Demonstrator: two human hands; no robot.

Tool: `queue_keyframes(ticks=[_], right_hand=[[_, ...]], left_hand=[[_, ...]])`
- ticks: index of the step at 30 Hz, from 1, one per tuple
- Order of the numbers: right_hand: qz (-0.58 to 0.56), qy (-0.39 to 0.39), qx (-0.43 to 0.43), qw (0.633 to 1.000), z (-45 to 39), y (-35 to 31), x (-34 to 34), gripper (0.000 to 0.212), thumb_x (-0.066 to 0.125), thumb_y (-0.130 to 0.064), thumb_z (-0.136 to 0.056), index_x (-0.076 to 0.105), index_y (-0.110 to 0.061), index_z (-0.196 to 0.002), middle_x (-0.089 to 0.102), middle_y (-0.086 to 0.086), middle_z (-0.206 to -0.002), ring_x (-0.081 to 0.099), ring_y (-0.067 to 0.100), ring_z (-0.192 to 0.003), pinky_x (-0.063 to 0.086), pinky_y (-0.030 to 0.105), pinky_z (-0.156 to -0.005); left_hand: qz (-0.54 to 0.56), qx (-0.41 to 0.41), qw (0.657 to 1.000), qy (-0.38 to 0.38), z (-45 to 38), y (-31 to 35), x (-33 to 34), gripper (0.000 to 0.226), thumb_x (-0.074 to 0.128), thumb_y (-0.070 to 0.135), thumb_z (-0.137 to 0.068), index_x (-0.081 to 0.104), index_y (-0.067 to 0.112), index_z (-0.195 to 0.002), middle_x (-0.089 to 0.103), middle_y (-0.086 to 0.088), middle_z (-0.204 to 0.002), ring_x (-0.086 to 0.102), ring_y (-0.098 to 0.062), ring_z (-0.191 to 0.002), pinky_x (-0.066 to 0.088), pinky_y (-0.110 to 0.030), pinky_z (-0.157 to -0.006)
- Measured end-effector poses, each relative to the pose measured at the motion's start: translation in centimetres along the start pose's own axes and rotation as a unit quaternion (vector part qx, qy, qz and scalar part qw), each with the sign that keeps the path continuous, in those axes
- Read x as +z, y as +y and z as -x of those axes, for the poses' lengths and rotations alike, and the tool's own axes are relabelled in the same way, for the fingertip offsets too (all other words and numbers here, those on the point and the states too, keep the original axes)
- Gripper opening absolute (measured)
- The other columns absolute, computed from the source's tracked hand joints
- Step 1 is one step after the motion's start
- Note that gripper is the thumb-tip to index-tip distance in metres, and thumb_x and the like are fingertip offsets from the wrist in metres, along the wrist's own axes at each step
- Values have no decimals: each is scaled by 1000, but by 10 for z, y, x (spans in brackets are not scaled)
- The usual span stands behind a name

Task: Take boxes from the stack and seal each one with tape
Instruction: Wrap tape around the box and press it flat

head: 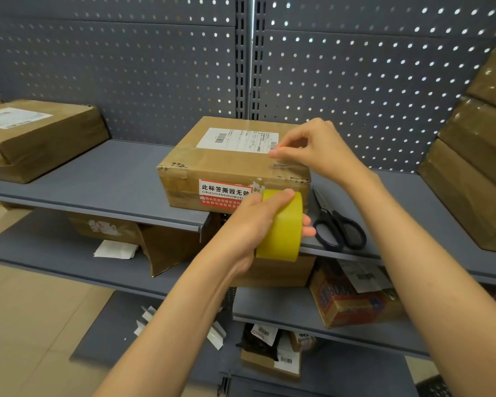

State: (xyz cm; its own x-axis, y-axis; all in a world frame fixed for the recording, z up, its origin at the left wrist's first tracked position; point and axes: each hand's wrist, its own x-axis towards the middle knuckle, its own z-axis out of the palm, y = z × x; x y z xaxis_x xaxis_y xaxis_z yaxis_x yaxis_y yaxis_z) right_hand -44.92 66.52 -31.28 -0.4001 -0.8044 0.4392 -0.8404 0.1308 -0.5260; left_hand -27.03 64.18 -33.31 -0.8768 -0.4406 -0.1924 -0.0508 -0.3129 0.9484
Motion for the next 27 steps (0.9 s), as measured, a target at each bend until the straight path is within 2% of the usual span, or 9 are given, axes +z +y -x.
queue_keyframes(ticks=[5, 9, 13, 17, 22, 25, 27], right_hand=[[6, -28, 8, 1000, -4, 3, 1, 17, 76, -38, -77, 78, -21, -77, 69, -14, -69, 60, 1, -66, 51, 36, -83], [11, -34, 11, 999, -4, 8, 5, 17, 77, -37, -76, 77, -20, -78, 72, -6, -77, 63, 8, -75, 53, 35, -76], [-20, -31, 20, 999, -4, 12, 7, 10, 79, -32, -76, 75, -23, -77, 72, -3, -81, 59, 0, -70, 47, 16, -69], [-19, -38, 28, 999, -6, 15, 8, 11, 79, -34, -74, 76, -24, -77, 72, -7, -80, 64, 6, -78, 50, 24, -74], [-52, -20, 35, 998, -3, 20, 14, 9, 81, -31, -73, 74, -25, -75, 69, -15, -74, 64, 5, -76, 52, 24, -76], [-37, 3, 41, 998, -2, 23, 20, 14, 78, -33, -76, 75, -21, -83, 70, -13, -79, 65, 8, -81, 53, 27, -80], [5, 28, 35, 999, -1, 21, 22, 22, 74, -31, -81, 73, -17, -98, 70, -6, -88, 64, 11, -84, 51, 32, -84]], left_hand=[[-8, -6, 1000, -7, -4, 2, -2, 18, 50, 22, -99, 58, 8, -90, 69, -5, -60, 69, -16, -54, 56, -23, -51], [-8, -25, 1000, -9, -7, 0, -6, 15, 50, 22, -98, 58, 9, -99, 69, -6, -62, 69, -17, -54, 57, -25, -52], [-23, -35, 999, -18, -9, 2, -10, 14, 50, 22, -98, 58, 11, -97, 69, -7, -61, 69, -16, -54, 56, -26, -53], [-35, -40, 998, -25, -10, 3, -11, 13, 50, 20, -98, 57, 10, -95, 68, -6, -59, 67, -16, -51, 56, -26, -51], [-28, -42, 999, -10, -12, -3, -10, 13, 51, 21, -98, 57, 9, -99, 69, -6, -61, 69, -17, -54, 57, -26, -53], [-33, -43, 999, -2, -12, -3, -10, 14, 51, 23, -98, 58, 11, -96, 70, -5, -62, 69, -16, -55, 57, -27, -54], [-35, -43, 998, -2, -11, -2, -10, 15, 51, 23, -98, 58, 10, -94, 70, -5, -62, 69, -15, -54, 57, -26, -54]])
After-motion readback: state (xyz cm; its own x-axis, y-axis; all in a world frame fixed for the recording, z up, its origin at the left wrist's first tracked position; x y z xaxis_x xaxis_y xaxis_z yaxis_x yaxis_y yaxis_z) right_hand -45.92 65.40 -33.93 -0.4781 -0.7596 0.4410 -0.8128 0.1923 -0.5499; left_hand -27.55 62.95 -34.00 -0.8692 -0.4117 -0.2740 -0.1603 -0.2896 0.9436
